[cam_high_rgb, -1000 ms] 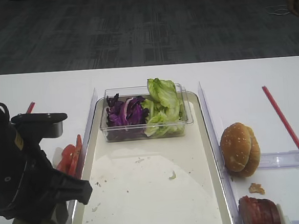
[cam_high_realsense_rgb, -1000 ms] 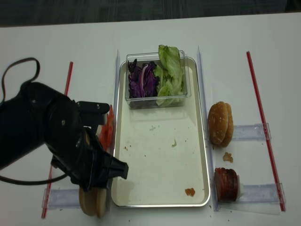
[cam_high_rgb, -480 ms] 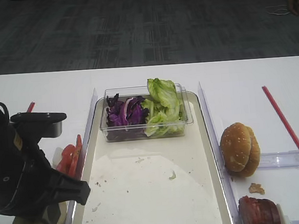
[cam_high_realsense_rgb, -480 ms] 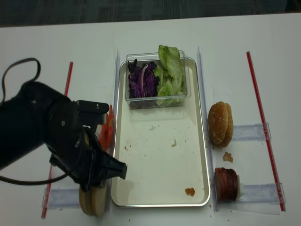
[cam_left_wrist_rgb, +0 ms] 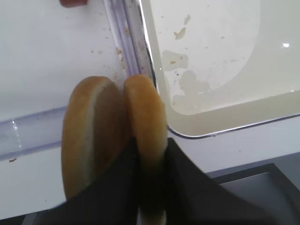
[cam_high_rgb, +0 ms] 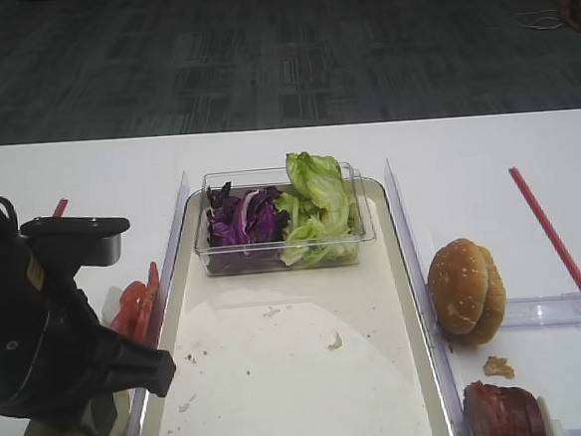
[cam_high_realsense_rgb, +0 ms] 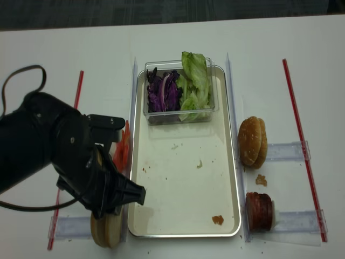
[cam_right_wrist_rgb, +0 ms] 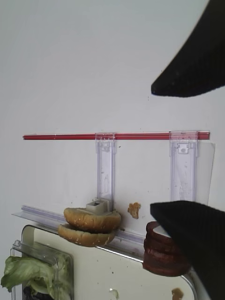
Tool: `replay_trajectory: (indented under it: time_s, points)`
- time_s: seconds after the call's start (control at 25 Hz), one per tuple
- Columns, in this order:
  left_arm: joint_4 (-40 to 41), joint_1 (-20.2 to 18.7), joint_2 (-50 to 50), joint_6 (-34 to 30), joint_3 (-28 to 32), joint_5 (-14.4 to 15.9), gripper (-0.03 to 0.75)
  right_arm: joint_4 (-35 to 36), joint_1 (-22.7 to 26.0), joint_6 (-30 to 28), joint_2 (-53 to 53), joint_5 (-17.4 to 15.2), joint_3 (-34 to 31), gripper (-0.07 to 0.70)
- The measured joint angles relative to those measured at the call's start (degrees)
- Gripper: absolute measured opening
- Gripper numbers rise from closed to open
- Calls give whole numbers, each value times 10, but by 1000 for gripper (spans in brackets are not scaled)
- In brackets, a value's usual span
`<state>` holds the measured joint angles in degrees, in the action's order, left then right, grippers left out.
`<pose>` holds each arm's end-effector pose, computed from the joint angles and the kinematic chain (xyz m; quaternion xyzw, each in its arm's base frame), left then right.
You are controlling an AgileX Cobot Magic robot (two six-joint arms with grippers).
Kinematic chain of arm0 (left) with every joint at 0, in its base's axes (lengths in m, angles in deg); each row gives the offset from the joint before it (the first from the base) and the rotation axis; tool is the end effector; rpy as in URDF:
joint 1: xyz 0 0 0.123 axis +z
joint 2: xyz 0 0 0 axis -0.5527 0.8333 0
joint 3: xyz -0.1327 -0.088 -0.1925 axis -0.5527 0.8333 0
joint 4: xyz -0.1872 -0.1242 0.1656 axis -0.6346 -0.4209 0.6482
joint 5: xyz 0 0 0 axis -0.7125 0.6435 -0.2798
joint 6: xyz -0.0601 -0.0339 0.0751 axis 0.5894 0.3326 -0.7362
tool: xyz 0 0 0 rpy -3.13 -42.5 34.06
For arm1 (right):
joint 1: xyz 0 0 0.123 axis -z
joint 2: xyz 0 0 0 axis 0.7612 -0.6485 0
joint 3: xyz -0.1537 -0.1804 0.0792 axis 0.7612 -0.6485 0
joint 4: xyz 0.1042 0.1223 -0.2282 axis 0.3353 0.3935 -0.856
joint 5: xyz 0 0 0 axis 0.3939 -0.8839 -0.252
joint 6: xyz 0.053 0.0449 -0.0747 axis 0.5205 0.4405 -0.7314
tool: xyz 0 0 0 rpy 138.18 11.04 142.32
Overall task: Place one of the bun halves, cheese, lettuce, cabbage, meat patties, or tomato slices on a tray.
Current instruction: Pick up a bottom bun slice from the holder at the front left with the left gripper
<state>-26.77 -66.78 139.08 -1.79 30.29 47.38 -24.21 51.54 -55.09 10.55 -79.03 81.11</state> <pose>0.2092 -0.1461 0.1502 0.0974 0.9934 -0.0546 0.0240 0.0613 0.0060 0.2691 -0.0118 0.8785 0.0222 0.4771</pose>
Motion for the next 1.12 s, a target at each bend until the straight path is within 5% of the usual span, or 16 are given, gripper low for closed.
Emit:
replay_trajectory:
  time_s: [0.52,1.12]
  points:
    - [11,0,0,-4,-70,75,92,0,0,1,0,0,0,491]
    - [-59,0,0,-68,-93,-16,90,0,0,1,0,0,0,491]
